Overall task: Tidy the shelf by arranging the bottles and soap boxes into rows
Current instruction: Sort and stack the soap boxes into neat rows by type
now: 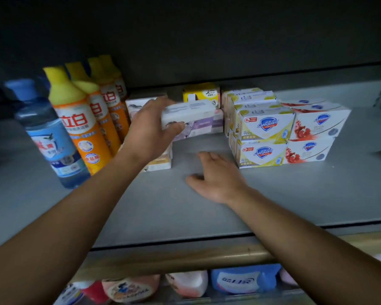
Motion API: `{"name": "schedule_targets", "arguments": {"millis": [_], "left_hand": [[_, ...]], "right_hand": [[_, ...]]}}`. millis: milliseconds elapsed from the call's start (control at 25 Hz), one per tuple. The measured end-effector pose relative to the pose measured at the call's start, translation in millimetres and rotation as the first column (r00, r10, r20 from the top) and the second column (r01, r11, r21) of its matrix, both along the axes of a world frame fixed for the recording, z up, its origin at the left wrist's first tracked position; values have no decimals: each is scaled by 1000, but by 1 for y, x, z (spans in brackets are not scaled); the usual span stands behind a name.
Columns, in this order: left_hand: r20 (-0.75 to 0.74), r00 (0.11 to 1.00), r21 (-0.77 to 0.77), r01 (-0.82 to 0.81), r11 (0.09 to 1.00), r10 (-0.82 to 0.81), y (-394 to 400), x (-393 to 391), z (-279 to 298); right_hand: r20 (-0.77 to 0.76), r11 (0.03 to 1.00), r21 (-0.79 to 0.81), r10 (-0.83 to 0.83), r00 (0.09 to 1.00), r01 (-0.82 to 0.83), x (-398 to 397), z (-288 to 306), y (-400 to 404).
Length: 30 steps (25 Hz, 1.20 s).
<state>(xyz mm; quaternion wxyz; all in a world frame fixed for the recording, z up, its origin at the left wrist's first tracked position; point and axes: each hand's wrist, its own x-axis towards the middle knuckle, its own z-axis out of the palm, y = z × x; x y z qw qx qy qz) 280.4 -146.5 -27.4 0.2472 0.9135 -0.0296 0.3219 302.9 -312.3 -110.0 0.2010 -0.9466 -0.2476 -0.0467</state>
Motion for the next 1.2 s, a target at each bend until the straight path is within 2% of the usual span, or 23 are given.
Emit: {"name": "schedule_targets", "arguments": {"millis": [120, 200, 280, 360, 400, 480, 560, 600, 720, 800, 880, 960, 1040, 1080, 1200], "left_hand": [[52, 997, -295, 74, 953, -62, 15, -59, -19], [29, 994, -504, 110, 857, -110, 23, -80, -35], [-7, 986, -745, 105, 659, -166, 28, -88, -47], [-28, 982, -898, 58, 436, -189, 35, -91, -54], [-31, 979, -939, 41, 342, -203, 38, -91, -56], [-27, 964, -986, 18, 167, -263, 47, -91, -57], [-14, 939, -998, 7, 60, -344, 49, -93, -56], [-19, 928, -997, 9, 74, -373, 48, -94, -56], [-95, 920, -957, 20, 289, -379, 41, -97, -59], [-159, 919, -915, 0, 403, -360, 37, -99, -58], [-209, 923, -887, -40, 460, -324, 38, -98, -58], [-208, 922, -897, -46, 440, -326, 39, -97, -60], [-150, 922, -934, -13, 357, -357, 40, -97, -60], [-110, 925, -948, 12, 317, -365, 41, -97, -60], [46, 938, -979, 111, 173, -343, 42, -99, -59]], "right_hand": [[-82, 962, 272, 32, 996, -8, -3, 10, -4], [-82, 907, 399, 178, 981, -131, -6, 18, -6], [-20, 873, 392, 322, 947, -288, -11, 25, -3], [69, 850, 356, 390, 918, -388, -18, 24, 7], [99, 836, 375, 394, 914, -401, -21, 21, 13], [95, 771, 519, 379, 921, -370, -29, 16, 21], [39, 679, 690, 312, 949, -251, -34, 12, 23], [5, 647, 741, 262, 965, -180, -32, 12, 22], [-176, 593, 805, 195, 965, 27, -27, 11, 22], [-281, 626, 770, 162, 946, 122, -26, 11, 21], [-335, 675, 720, 138, 932, 159, -27, 14, 21], [-373, 663, 724, 143, 917, 190, -31, 20, 22], [-377, 573, 794, 203, 904, 203, -33, 25, 22], [-346, 546, 821, 249, 905, 164, -34, 26, 21], [-227, 559, 829, 356, 906, -12, -44, 33, 22]]}}
